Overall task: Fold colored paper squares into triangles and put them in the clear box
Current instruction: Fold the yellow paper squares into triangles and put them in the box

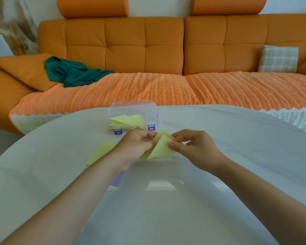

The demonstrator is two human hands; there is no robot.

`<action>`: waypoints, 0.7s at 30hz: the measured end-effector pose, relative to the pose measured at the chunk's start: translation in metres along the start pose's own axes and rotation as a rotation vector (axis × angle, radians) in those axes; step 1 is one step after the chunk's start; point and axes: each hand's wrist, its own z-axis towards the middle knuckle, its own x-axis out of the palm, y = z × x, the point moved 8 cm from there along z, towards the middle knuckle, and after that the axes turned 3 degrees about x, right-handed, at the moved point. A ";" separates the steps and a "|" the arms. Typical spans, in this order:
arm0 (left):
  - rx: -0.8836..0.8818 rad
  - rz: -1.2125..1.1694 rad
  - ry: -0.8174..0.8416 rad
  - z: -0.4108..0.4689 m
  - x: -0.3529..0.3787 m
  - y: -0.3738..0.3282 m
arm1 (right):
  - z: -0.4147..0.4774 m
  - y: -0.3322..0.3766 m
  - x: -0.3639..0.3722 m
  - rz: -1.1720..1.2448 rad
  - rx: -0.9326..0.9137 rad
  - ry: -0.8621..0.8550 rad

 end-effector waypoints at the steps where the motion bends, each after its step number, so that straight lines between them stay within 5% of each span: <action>1: 0.009 -0.010 0.026 0.000 0.003 -0.001 | 0.001 -0.003 -0.001 0.041 0.038 -0.022; 5: -0.025 -0.204 0.063 -0.002 0.011 -0.002 | 0.001 -0.011 -0.005 0.102 0.154 -0.091; 21: 0.184 -0.007 -0.093 -0.005 0.013 -0.010 | 0.003 -0.016 -0.002 0.177 0.202 -0.088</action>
